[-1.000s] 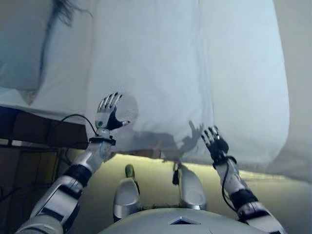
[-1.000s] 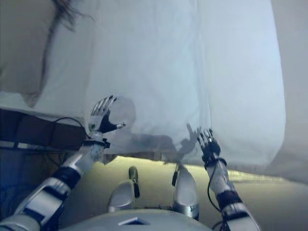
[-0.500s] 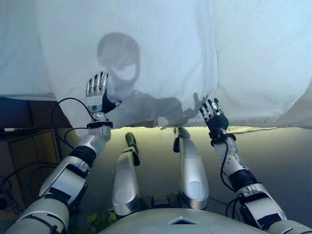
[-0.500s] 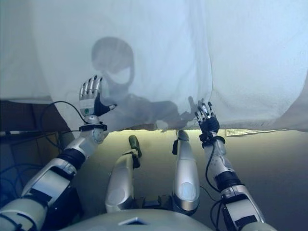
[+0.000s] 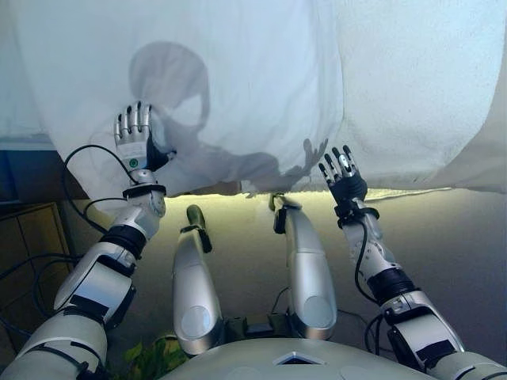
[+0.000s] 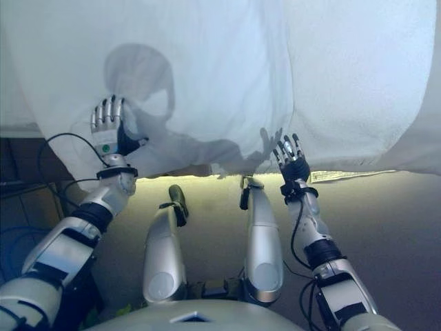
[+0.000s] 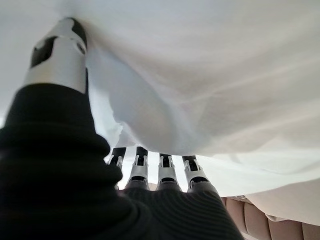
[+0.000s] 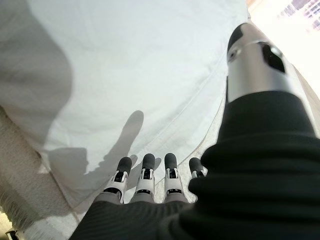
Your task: Make the bed neatly
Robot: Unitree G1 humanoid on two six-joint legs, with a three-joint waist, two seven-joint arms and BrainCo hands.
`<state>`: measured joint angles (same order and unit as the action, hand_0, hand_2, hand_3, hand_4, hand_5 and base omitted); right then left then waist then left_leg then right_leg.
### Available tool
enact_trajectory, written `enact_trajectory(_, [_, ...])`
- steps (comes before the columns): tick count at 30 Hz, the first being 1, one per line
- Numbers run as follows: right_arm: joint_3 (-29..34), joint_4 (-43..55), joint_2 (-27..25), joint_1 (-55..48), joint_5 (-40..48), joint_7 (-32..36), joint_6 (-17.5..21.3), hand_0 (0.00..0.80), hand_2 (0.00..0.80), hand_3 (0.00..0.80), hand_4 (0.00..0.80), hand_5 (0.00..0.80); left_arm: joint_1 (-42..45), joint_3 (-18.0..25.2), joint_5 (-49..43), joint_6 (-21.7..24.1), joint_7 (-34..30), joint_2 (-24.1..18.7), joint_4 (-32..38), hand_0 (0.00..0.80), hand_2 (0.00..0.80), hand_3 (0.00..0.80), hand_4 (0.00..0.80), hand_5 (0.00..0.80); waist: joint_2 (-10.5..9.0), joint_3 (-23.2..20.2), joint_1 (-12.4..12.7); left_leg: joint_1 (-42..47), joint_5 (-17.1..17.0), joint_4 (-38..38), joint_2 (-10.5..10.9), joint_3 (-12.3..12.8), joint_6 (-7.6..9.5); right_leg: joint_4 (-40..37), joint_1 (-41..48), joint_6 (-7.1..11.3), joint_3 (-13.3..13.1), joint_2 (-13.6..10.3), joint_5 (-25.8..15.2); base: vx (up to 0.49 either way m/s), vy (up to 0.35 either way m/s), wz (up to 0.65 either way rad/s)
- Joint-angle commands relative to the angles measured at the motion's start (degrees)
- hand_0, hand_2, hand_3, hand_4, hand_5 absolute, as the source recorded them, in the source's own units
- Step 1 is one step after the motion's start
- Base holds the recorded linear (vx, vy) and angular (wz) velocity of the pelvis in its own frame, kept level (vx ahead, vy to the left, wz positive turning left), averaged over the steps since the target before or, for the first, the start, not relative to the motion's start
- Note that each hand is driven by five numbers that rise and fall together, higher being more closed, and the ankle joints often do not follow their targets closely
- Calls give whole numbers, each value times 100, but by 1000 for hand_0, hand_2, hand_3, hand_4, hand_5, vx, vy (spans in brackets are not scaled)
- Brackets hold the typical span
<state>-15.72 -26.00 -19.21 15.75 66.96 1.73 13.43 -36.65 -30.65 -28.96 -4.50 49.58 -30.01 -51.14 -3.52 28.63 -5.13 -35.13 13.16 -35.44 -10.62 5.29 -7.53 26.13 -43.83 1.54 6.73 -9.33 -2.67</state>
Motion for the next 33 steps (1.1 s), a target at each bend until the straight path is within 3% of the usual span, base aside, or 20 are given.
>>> enact_trajectory(1, [-52,799,-238,-195,-95,-28,153,0,0,0,0,0,-46,217,-7,92,140,-227,-52,0,0,0,0,0,-81,-86,105,-655,-765,32,57,-278,238,513,106,763,-186,-466,333,-18,54,-6])
enact_trajectory(9, [-40,850,-340,-248,-15,92,108,0,0,0,0,0,-67,333,-20,142,15,-324,15,0,0,0,0,0,-126,-111,141,-993,-629,-384,40,-344,294,828,-142,719,-242,-442,410,1,16,-2])
enact_trajectory(10, [-47,855,-338,-235,-9,98,111,0,0,0,0,0,-87,331,-24,130,-13,-336,11,176,176,176,176,176,-137,-117,145,-1025,-627,-405,36,-352,295,835,-162,721,-242,-437,411,0,0,0])
enact_trajectory(11, [-54,857,-337,-217,-3,100,113,0,0,0,0,0,-98,327,-18,123,-21,-342,2,455,455,455,455,455,-145,-120,148,-1042,-628,-410,36,-359,297,837,-176,723,-242,-434,411,0,0,0])
enact_trajectory(12, [-69,856,-343,-208,20,106,130,0,0,0,0,0,-117,312,14,146,-39,-370,-23,568,568,568,568,568,-150,-127,153,-1056,-631,-412,36,-364,295,835,-187,723,-240,-435,405,0,0,0])
enact_trajectory(13, [-81,853,-349,-197,44,111,140,0,0,0,0,0,-138,304,30,176,-57,-390,-45,800,800,800,800,800,-154,-132,156,-1059,-636,-406,39,-365,293,823,-187,723,-235,-438,397,0,0,0])
enact_trajectory(33, [-182,765,-413,-18,267,159,195,0,0,0,0,0,-276,301,118,403,-18,-449,-82,800,800,800,800,800,-189,-160,224,-915,-837,-20,36,-349,220,338,18,817,-69,-529,213,-6,1,-1])
